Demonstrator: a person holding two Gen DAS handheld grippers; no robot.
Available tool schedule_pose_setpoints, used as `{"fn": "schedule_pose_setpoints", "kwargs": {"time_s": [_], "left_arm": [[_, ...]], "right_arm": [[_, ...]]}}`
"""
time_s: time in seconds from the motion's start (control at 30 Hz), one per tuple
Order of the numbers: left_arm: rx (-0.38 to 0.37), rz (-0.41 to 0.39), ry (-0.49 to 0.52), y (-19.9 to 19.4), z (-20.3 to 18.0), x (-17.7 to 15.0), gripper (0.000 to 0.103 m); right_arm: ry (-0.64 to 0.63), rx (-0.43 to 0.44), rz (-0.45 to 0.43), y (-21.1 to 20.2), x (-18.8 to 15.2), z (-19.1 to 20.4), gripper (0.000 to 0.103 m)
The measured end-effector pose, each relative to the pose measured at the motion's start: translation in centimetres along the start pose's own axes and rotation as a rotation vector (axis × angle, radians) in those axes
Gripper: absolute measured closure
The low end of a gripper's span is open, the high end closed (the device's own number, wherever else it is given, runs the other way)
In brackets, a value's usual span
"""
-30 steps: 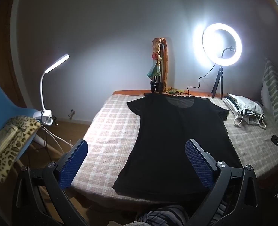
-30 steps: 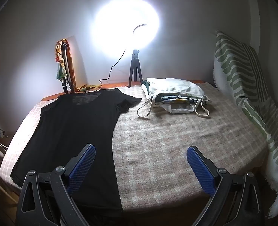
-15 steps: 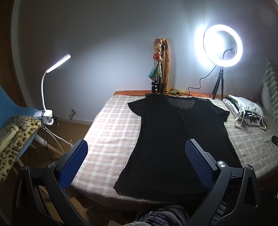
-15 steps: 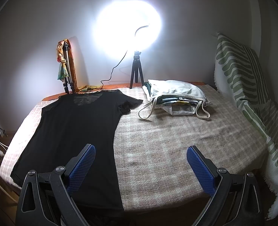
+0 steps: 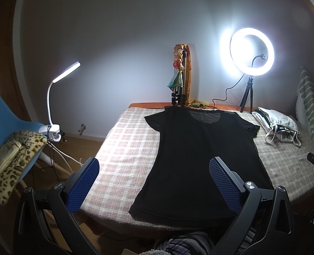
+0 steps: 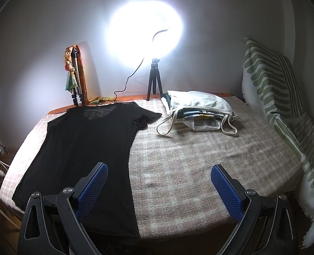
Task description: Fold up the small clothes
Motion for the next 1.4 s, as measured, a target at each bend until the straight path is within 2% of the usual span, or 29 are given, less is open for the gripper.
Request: {"fn": "schedule_pose_setpoints", "kwargs": {"time_s": [1.4], "left_arm": [[-0.003,0.012,-0.007,0.35,0.37,-0.79,0.0]], "right_arm": [[0.0,0.002,0.003,0.07,0.13,0.31,0.004]]}}
Point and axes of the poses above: each gripper's, at about its wrist camera, not at the fingertips, and y roughly the way its jaws point, z to its left, x to its top, the point moved 2 cm from there along y, roughly the way its jaws point, and after that the axes turned 1 degree about -x, right-handed, at the moved point
